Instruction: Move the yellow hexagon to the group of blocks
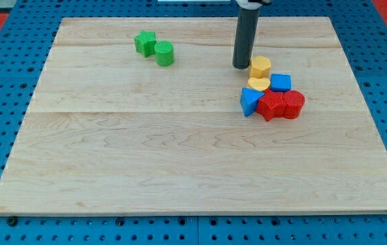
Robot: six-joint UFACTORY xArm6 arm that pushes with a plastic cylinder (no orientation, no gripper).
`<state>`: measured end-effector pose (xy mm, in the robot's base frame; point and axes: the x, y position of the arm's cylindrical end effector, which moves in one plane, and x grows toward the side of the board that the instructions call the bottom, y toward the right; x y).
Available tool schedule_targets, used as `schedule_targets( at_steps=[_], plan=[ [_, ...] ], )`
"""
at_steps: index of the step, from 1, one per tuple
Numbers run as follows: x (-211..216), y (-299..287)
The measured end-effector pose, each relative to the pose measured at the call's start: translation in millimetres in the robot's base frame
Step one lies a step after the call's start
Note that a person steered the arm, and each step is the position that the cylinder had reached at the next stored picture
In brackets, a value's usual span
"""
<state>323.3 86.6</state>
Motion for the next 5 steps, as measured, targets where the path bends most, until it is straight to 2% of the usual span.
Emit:
schedule_targets(
  at_steps=[1,2,5],
  plan=[
    [-7,9],
    [13,15],
    [36,11]
  ],
)
